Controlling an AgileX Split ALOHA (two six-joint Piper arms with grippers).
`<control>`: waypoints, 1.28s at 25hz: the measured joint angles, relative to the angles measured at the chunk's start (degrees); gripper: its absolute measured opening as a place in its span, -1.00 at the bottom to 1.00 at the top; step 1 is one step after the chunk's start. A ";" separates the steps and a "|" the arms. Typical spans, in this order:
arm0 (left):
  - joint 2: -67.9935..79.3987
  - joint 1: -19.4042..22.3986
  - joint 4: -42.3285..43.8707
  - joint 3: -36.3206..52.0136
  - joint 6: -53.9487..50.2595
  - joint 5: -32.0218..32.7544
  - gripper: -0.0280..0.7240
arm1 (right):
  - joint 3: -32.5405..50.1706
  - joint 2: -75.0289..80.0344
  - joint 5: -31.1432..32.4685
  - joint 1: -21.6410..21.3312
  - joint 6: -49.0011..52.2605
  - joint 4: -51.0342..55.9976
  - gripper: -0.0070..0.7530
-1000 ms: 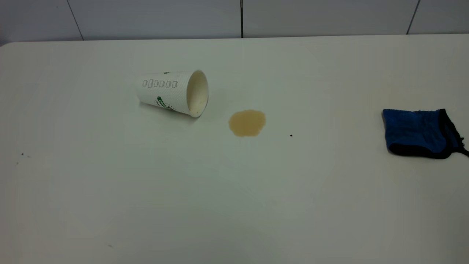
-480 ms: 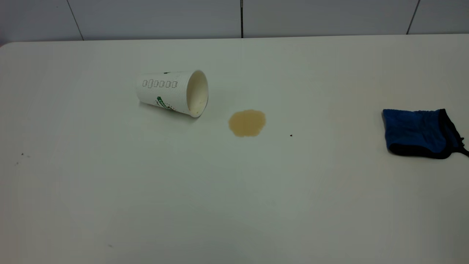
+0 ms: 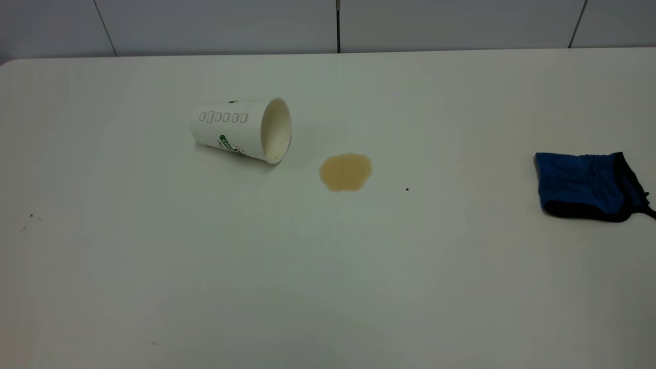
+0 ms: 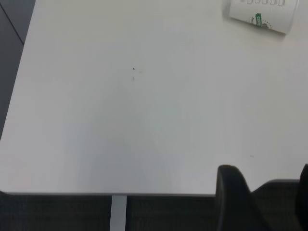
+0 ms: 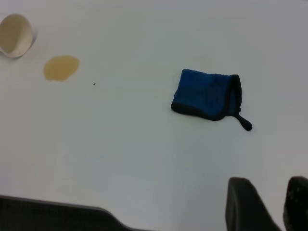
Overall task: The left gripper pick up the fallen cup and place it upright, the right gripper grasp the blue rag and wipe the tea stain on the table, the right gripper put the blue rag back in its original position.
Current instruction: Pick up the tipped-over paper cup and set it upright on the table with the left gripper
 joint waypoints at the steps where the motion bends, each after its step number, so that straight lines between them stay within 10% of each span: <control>1: 0.00 0.00 0.00 0.00 0.00 -0.47 0.01 | 0.00 0.00 0.00 0.00 0.00 0.00 -0.36; 21: 35.07 0.00 5.37 -8.99 0.00 -15.69 0.02 | 0.00 0.00 0.00 0.00 0.00 0.00 -0.36; 32: 69.94 -4.02 8.58 -26.59 -3.45 -16.56 0.50 | 0.00 0.00 0.00 0.00 0.00 0.00 -0.36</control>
